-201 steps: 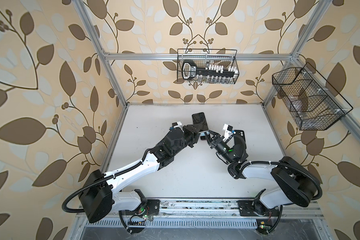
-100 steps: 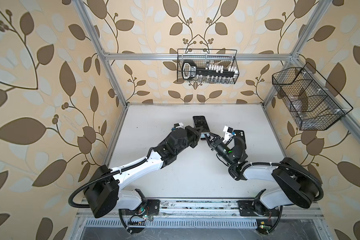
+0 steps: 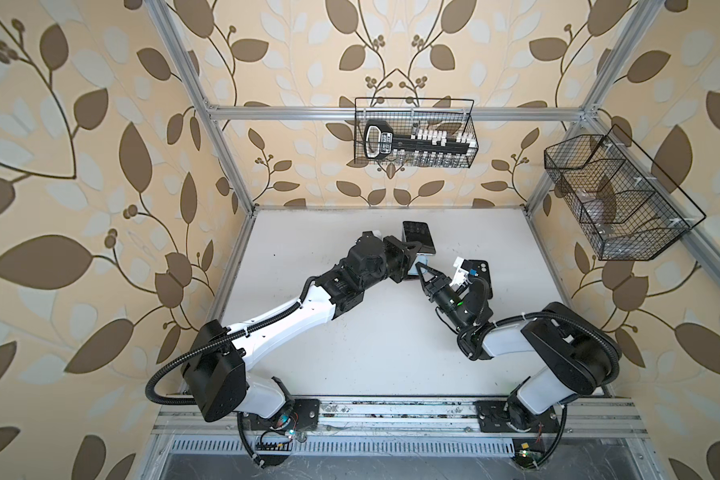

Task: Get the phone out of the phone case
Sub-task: 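Pull the light blue case off with the right gripper while left gripper holds phone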

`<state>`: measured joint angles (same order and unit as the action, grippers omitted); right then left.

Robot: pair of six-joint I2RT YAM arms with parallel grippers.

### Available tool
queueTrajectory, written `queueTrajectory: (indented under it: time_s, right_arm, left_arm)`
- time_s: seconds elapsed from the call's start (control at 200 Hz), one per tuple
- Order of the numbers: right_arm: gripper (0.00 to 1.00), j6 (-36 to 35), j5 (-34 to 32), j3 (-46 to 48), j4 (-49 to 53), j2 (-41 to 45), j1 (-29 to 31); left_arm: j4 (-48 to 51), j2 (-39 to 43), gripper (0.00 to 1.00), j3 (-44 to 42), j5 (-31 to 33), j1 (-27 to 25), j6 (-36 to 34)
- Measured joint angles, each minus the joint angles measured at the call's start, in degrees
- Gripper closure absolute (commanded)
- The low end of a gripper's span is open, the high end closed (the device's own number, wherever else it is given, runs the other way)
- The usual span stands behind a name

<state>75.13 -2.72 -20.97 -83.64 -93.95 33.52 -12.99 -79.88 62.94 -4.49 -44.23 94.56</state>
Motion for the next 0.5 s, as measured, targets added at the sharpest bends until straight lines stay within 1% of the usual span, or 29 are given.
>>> queueTrajectory:
  time_s: [0.25,0.5]
  right_arm:
    - [1.00,-0.4,4.5,0.7,-4.1,-2.8,-3.7]
    - [1.00,-0.4,6.4,2.2,-0.7,-6.6,-6.3]
  left_arm:
    - [2.6,6.0,1.00,-2.0,-1.7,0.0,-0.1]
    - [-5.7,10.6,1.00,-2.3,-0.9,0.4,-0.7]
